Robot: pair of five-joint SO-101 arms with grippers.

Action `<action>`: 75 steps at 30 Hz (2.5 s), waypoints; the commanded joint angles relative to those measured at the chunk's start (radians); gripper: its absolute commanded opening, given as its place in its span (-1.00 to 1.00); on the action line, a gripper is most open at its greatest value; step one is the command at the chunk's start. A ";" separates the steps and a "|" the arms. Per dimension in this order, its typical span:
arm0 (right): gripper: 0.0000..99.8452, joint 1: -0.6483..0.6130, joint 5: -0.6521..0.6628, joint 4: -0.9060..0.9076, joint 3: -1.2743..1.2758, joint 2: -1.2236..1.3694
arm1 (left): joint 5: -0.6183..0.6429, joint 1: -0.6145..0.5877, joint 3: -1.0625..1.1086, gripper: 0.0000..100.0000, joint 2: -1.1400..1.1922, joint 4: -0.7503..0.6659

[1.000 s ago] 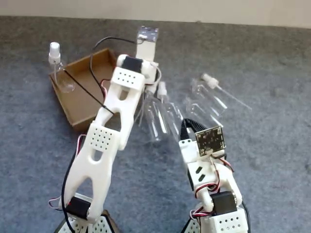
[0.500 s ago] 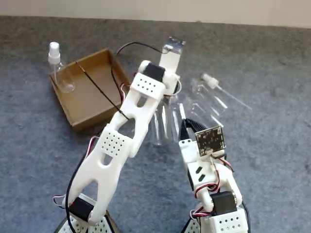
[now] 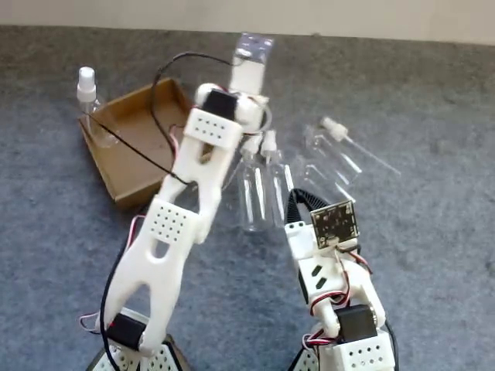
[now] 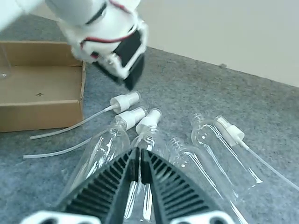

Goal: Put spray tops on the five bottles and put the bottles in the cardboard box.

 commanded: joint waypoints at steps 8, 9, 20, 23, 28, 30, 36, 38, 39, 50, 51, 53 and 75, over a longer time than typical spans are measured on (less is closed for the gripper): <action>-0.97 0.010 0.012 -0.027 0.117 -0.007 | 0.009 -0.084 -0.041 -0.93 0.099 -0.037; -0.97 0.010 0.012 -0.027 0.117 -0.007 | 0.009 -0.082 -0.038 -0.93 0.101 -0.034; -0.97 0.010 0.012 -0.027 0.117 -0.007 | 0.009 -0.035 -0.036 -0.92 0.102 -0.032; -0.97 0.010 0.012 -0.027 0.117 -0.007 | 0.009 -0.016 -0.035 -0.92 0.102 -0.031; -0.97 0.010 0.012 -0.027 0.117 -0.007 | 0.009 0.030 -0.035 -0.92 0.102 0.018; -0.97 0.010 0.012 -0.027 0.117 -0.007 | 0.009 0.050 -0.035 -0.92 0.102 0.046; -0.97 0.010 0.012 -0.027 0.117 -0.007 | 0.011 0.094 -0.035 -0.92 0.102 0.087; -0.97 0.010 0.012 -0.027 0.117 -0.007 | 0.011 0.111 -0.035 -0.92 0.102 0.091; -0.97 0.010 0.012 -0.027 0.117 -0.007 | 0.011 0.117 -0.035 -0.92 0.104 0.091; -0.97 0.010 0.012 -0.027 0.117 -0.007 | 0.011 0.202 -0.042 -0.92 0.102 0.091; -0.97 0.010 0.012 -0.027 0.117 -0.007 | 0.011 0.205 -0.044 -0.92 0.101 0.089; -0.97 0.012 0.012 -0.027 0.117 -0.007 | 0.011 0.206 -0.044 -0.92 0.096 0.087; -0.97 0.104 0.006 -0.035 0.114 -0.008 | 0.012 0.091 -0.058 -0.74 -0.036 0.219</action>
